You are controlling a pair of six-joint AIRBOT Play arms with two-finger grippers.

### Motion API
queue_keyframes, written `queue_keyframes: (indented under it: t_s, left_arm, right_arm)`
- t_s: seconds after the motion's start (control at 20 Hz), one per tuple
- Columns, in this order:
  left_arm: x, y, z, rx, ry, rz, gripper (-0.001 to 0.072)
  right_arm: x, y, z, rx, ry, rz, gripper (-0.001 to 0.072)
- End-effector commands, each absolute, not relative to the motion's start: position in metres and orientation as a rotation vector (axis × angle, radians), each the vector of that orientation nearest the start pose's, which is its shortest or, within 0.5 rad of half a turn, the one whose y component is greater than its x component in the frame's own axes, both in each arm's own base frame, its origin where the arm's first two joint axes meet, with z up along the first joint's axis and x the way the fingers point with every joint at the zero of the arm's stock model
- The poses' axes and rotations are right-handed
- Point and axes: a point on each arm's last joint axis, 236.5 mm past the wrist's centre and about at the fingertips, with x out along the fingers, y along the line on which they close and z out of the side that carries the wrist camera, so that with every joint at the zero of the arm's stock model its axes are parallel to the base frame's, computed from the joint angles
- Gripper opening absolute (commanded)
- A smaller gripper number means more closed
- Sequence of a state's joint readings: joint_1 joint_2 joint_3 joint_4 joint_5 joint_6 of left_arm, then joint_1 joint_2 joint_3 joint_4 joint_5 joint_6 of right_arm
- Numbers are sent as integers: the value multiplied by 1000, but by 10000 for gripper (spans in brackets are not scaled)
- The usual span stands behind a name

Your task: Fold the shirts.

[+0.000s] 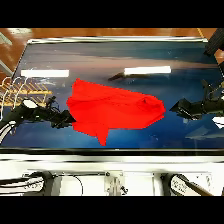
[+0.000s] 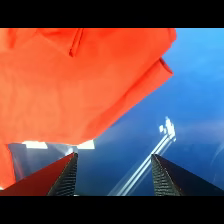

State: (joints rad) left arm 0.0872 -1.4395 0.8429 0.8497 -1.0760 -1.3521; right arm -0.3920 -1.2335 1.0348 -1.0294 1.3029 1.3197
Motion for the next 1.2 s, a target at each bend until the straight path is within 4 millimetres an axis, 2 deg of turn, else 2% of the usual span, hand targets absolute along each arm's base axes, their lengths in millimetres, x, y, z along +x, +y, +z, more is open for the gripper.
queue_keyframes:
  t_s: [0.0,0.25,0.45,0.5,0.65,0.75,0.9,0.95,1.05,1.15]
  left_arm:
    - [321,-107,-102,-671,1534,-292,447]
    - [322,-107,-112,-656,1541,-280,447]
    - [328,-117,-121,-646,1530,-274,444]
    - [329,-121,-123,-655,1527,-275,382]
    - [340,-131,-118,-729,1494,-278,111]
    - [345,-134,-110,-721,1488,-306,37]
    - [349,-139,-92,-691,1479,-373,37]
    - [350,-140,-86,-686,1475,-385,37]
    - [350,-142,-79,-680,1468,-399,37]
    - [351,-142,-73,-674,1453,-406,37]
  right_arm:
    - [336,-10,9,571,1320,179,576]
    - [336,-10,9,576,1323,177,577]
    - [335,-10,9,603,1327,158,577]
    - [336,-10,9,607,1328,154,577]
    - [336,-11,8,624,1329,134,577]
    - [338,-17,5,623,1325,97,577]
    - [341,-35,-19,639,1310,-28,577]
    - [341,-35,-30,662,1321,-42,576]
    - [346,-20,-46,749,1356,-9,576]
    - [352,-4,-63,739,1389,27,576]
